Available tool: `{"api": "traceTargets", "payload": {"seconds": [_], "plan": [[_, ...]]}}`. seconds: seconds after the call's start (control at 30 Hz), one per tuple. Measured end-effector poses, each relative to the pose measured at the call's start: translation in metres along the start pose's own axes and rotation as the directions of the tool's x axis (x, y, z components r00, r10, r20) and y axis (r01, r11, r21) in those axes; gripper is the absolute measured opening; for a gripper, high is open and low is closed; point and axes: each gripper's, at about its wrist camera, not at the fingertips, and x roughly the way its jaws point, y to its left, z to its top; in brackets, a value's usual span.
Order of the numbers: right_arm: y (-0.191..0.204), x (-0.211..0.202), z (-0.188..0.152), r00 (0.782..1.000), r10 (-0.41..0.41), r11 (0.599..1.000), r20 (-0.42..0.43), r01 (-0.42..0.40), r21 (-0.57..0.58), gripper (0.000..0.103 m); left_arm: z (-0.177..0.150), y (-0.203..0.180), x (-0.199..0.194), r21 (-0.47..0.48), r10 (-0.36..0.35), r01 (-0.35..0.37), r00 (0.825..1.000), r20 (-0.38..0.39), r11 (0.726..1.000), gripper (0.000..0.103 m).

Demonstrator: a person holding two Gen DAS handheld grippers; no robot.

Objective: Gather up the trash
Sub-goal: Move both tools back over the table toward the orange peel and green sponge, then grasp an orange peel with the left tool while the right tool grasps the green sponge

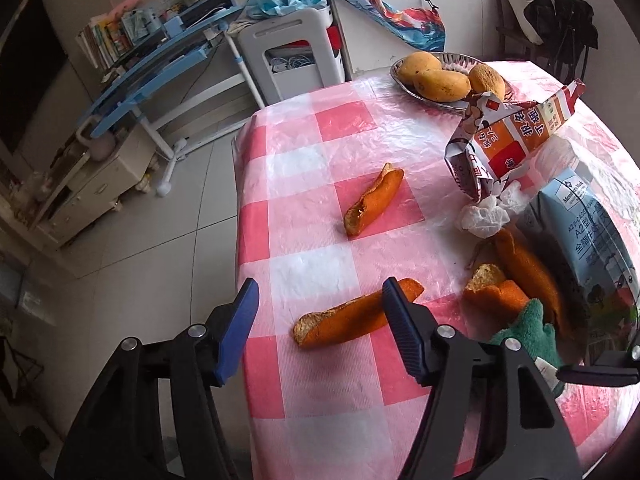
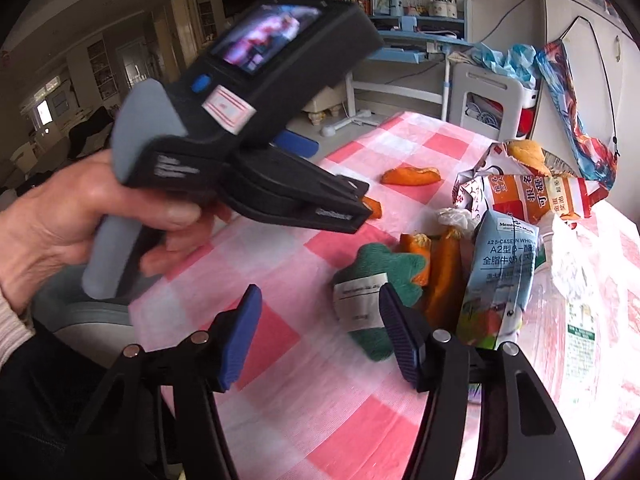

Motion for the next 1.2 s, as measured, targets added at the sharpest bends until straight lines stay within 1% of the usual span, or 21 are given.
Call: {"api": "traceTargets", "payload": {"seconds": [0.03,0.13,0.2,0.27,0.4,0.43,0.5,0.57,0.63,0.67,0.7,0.73,0.83,0.9,1.0,1.2], "plan": [[0.000,0.003,0.000,1.000,-0.010,1.000,-0.008,0.010,-0.008,0.059,0.001,0.000,0.000,0.008,-0.013,0.013,1.000,-0.002,1.000,0.055],[-0.003,0.009,-0.001,0.999,-0.034,0.999,-0.031,0.034,-0.024,0.058,0.001,-0.005,0.000,0.055,-0.023,0.024,1.000,-0.004,0.998,0.051],[-0.005,0.012,-0.003,0.998,-0.053,0.998,-0.042,0.051,-0.037,0.057,0.001,-0.007,-0.001,0.075,-0.051,0.052,0.999,-0.011,0.996,0.050],[-0.009,0.013,-0.004,0.997,-0.058,0.998,-0.046,0.056,-0.039,0.051,0.001,-0.009,-0.002,0.088,-0.087,0.089,0.996,-0.020,0.992,0.049],[-0.011,0.016,-0.003,0.995,-0.087,0.994,-0.052,0.083,-0.069,0.044,-0.003,-0.018,-0.002,0.128,-0.118,0.123,0.992,-0.048,0.984,0.049],[-0.010,0.015,-0.004,0.994,-0.092,0.993,-0.054,0.088,-0.078,0.043,-0.006,-0.023,-0.002,0.161,-0.110,0.117,0.992,-0.054,0.980,0.049],[-0.009,0.015,-0.006,0.994,-0.097,0.992,-0.060,0.091,-0.093,0.042,-0.009,-0.030,-0.001,0.196,-0.089,0.099,0.994,-0.058,0.976,0.049],[-0.009,0.017,-0.007,0.993,-0.096,0.992,-0.070,0.090,-0.094,0.042,-0.009,-0.031,0.002,0.192,-0.070,0.082,0.995,-0.066,0.978,0.049],[-0.010,0.018,-0.006,0.993,-0.094,0.992,-0.075,0.087,-0.090,0.042,-0.009,-0.029,0.005,0.180,-0.069,0.082,0.995,-0.076,0.980,0.040],[-0.010,0.019,-0.006,0.993,-0.091,0.992,-0.080,0.084,-0.089,0.042,-0.009,-0.027,0.006,0.170,-0.066,0.078,0.995,-0.076,0.982,0.039],[-0.011,0.019,-0.005,0.993,-0.088,0.993,-0.081,0.081,-0.087,0.042,-0.009,-0.025,0.006,0.154,-0.073,0.084,0.995,-0.075,0.984,0.037],[-0.012,0.019,-0.005,0.993,-0.081,0.994,-0.081,0.074,-0.082,0.039,-0.009,-0.023,0.006,0.141,-0.082,0.091,0.994,-0.074,0.986,0.034],[-0.015,0.015,-0.003,0.996,-0.056,0.997,-0.076,0.052,-0.061,0.035,-0.008,-0.019,0.005,0.116,-0.112,0.121,0.991,-0.078,0.986,0.018],[-0.013,0.011,-0.004,0.996,-0.051,0.997,-0.067,0.047,-0.062,0.034,-0.008,-0.018,0.003,0.106,-0.131,0.139,0.988,-0.079,0.985,0.013],[-0.012,0.004,-0.004,0.998,-0.040,0.998,-0.054,0.037,-0.060,0.033,-0.008,-0.017,-0.003,0.084,-0.156,0.162,0.985,-0.069,0.983,0.012],[-0.007,-0.017,-0.005,0.999,0.009,0.999,-0.038,-0.011,-0.053,0.033,-0.010,-0.013,-0.025,0.028,-0.172,0.173,0.985,-0.031,0.985,0.012]]}}
